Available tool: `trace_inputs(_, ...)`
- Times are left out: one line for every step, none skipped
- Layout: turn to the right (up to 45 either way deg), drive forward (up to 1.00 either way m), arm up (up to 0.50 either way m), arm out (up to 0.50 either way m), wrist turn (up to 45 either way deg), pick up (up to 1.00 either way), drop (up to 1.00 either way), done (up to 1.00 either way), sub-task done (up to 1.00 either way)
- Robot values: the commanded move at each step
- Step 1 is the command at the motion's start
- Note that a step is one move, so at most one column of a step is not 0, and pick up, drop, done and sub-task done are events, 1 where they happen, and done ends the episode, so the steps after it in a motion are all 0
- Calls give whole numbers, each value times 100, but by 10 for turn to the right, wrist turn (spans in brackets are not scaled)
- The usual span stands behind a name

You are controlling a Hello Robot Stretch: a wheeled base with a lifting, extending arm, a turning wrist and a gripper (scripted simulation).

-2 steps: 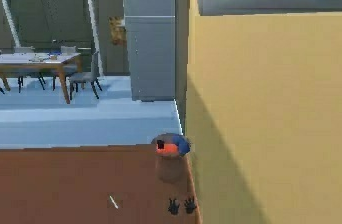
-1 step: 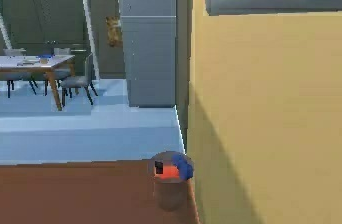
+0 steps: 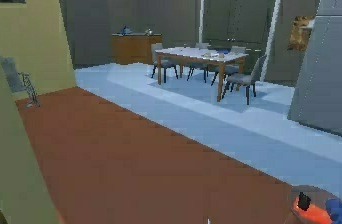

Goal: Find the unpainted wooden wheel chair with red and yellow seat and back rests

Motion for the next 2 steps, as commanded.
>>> trace_inputs(-120,0,0,0,0,0,0,0,0)
trace_inputs(-30,0,0,0,0,0,0,0,0)
